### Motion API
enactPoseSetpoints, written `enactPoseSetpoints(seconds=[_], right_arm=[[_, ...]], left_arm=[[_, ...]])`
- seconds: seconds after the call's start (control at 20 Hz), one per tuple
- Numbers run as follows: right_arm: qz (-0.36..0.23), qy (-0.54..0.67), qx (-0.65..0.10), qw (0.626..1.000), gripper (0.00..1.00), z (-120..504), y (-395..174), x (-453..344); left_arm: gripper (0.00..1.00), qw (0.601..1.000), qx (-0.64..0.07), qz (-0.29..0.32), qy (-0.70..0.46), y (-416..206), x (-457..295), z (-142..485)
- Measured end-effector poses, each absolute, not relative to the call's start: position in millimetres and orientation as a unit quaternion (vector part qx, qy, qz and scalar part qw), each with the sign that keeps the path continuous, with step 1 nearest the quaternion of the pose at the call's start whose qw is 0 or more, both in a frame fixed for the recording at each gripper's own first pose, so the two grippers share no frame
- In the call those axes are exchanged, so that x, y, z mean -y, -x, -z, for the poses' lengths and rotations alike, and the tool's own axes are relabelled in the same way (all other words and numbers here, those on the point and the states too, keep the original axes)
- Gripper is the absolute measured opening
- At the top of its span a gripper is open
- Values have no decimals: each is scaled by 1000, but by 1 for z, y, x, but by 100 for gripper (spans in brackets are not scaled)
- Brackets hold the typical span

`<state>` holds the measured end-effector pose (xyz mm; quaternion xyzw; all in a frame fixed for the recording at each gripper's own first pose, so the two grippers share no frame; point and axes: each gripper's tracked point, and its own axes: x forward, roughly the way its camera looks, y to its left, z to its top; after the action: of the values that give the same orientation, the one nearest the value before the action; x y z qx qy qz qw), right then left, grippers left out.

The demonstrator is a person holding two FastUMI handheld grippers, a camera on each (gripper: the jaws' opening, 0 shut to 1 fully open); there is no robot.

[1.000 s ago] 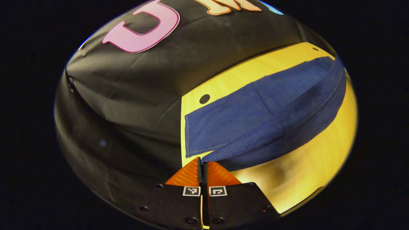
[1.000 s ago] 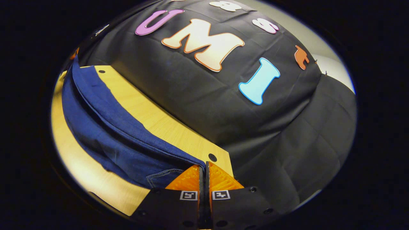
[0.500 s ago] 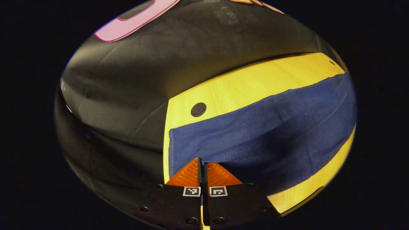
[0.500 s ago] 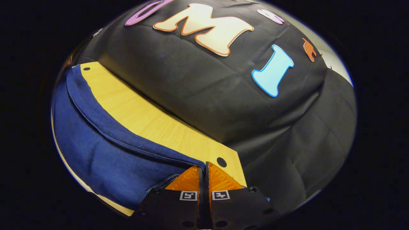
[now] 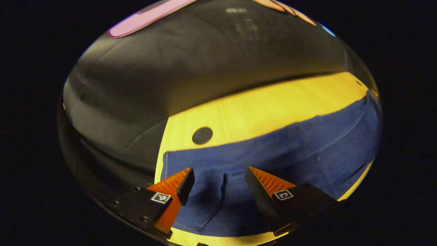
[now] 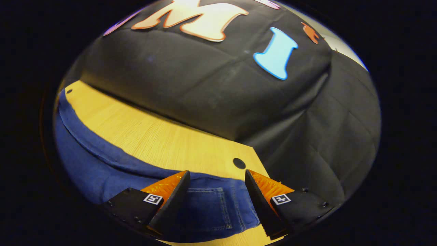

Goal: Grasp the waist and the cuffs of the jeans and fold them to make the two legs overlap; first hold the waist and fold one-third of the jeans toward the cuffs, then hold the cuffs and fold the remaining one-third in the same direction to finish folding.

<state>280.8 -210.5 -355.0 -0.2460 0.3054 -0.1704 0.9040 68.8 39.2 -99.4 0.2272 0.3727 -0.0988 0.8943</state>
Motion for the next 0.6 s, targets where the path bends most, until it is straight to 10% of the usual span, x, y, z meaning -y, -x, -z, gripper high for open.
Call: enactPoseSetpoints(seconds=[0.6], right_arm=[[281,66,-370,883,99,399,-200,364]], left_arm=[[95,967,-221,106,-71,-68,-35,21]])
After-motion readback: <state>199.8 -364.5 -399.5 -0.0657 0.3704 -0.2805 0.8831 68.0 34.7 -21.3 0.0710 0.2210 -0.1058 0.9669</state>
